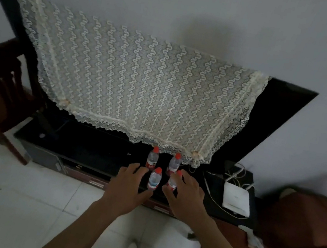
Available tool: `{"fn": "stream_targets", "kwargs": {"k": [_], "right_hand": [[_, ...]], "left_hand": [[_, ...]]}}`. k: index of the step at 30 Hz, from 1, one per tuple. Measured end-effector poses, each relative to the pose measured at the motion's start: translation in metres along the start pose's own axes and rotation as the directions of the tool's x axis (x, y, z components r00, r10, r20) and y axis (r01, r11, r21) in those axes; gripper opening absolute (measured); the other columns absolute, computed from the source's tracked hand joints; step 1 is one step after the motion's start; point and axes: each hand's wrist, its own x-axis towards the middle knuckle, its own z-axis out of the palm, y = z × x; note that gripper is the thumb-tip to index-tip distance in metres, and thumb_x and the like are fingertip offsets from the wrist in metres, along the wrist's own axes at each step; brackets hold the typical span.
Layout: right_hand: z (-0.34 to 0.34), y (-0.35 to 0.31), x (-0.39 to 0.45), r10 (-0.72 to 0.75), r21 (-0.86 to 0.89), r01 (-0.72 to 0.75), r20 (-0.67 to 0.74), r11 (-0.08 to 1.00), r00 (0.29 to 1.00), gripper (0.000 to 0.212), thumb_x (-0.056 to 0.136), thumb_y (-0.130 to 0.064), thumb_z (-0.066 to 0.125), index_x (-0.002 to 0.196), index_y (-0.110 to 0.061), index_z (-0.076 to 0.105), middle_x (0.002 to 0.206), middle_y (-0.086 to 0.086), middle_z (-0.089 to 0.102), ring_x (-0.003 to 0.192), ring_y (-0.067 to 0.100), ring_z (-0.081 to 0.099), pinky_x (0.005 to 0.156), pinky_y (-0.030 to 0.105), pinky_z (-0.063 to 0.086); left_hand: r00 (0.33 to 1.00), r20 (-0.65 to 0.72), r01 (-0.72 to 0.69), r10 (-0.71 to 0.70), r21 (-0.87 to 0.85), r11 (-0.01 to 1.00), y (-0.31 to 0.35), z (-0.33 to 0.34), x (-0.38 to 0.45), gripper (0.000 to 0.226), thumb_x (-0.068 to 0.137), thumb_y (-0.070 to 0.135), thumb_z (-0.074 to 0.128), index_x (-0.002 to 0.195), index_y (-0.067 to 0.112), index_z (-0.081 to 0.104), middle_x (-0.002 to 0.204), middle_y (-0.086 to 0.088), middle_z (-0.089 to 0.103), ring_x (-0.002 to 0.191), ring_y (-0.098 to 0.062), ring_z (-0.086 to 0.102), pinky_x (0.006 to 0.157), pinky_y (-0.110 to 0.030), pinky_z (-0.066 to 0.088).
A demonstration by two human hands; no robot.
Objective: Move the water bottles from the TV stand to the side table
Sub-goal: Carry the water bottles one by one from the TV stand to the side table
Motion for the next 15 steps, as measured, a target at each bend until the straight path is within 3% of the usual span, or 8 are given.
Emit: {"fn": "stream_targets", "kwargs": {"k": [4,10,15], "right_hand": [[0.012,0.005,0.054,0.083,0.073,-0.084,0.019,0.994,0.996,0.058,0.094,-0.061,0.038,0.144,-0.033,0.039,0.158,-0.002,0.027,0.144,0.026,0.025,0.114,0.054,0.025],[0.007,0.03,0.117,0.239,0.13,-0.24,0.027,0.962,0.971,0.059,0.095,-0.061,0.04,0.147,-0.033,0.036,0.161,0.0,0.022,0.147,0.027,0.019,0.117,0.053,0.02],[-0.007,0.036,0.14,0.303,0.161,-0.298,-0.007,0.941,0.953,0.062,0.095,-0.06,0.039,0.15,-0.035,0.028,0.163,0.0,0.018,0.148,0.028,0.016,0.118,0.054,0.016]], "left_hand": [[0.996,0.062,-0.064,0.062,0.032,0.997,0.001,-0.014,0.05,0.085,0.079,0.077,0.038,0.15,0.03,0.033,0.154,0.001,0.031,0.137,-0.026,0.035,0.104,-0.041,0.044],[0.981,0.168,-0.126,0.1,0.158,0.979,-0.011,-0.038,0.141,0.069,0.091,0.059,0.056,0.15,0.029,0.034,0.158,0.0,0.027,0.14,-0.026,0.032,0.107,-0.047,0.042],[0.957,0.182,-0.25,0.227,0.114,0.962,0.008,-0.048,0.204,0.062,0.089,0.059,0.059,0.141,0.03,0.042,0.146,0.004,0.04,0.13,-0.024,0.041,0.101,-0.042,0.045]]}}
